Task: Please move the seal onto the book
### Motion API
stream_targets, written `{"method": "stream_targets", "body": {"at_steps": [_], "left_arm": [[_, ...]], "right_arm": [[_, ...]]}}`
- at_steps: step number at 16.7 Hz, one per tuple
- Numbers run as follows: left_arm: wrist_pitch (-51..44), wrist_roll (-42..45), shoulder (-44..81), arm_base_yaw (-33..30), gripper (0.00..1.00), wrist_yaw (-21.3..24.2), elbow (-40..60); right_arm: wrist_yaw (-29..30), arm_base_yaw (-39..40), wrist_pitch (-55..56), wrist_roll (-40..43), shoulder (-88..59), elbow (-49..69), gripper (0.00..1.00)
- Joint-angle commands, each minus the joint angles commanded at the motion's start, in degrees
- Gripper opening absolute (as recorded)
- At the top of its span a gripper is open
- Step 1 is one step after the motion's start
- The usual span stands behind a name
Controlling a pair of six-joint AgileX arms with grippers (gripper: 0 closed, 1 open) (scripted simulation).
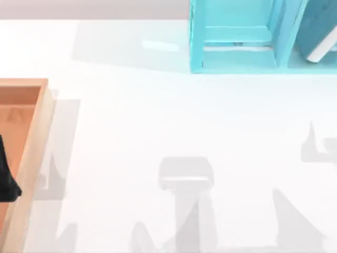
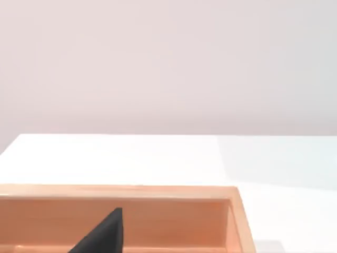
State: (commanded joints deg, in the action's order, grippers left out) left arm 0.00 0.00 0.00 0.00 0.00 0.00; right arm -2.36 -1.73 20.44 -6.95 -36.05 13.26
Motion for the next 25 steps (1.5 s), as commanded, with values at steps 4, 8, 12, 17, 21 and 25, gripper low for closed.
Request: {"method": "stream_targets", "body": {"at_steps": [4, 8, 12, 17, 21, 25], "left_arm": [[0.00, 0.00, 0.00, 0.00, 1.00, 0.00, 0.00], [0.00, 0.00, 0.00, 0.00, 1.00, 0.00, 0.00], [0.00, 0.00, 0.00, 0.00, 1.00, 0.00, 0.00], [0.00, 0.00, 0.00, 0.00, 1.00, 0.00, 0.00], [0.00, 0.00, 0.00, 0.00, 1.00, 0.00, 0.00], [0.00, 0.00, 0.00, 0.00, 1.00, 0.00, 0.00]], "right_arm": [[-1.56, -0.87, 12.12, -3.83, -21.46, 7.84, 1.00], [-2.65, -2.17, 24.65, -7.72, -42.09, 16.15, 1.00], [-3.78, -3.17, 35.14, -11.25, -61.02, 22.90, 1.00], [-5.09, -3.80, 45.14, -14.26, -78.30, 29.45, 1.00], [-5.55, -4.07, 48.59, -15.51, -84.57, 31.63, 1.00], [-5.57, -4.08, 48.87, -15.53, -84.88, 31.85, 1.00]]}}
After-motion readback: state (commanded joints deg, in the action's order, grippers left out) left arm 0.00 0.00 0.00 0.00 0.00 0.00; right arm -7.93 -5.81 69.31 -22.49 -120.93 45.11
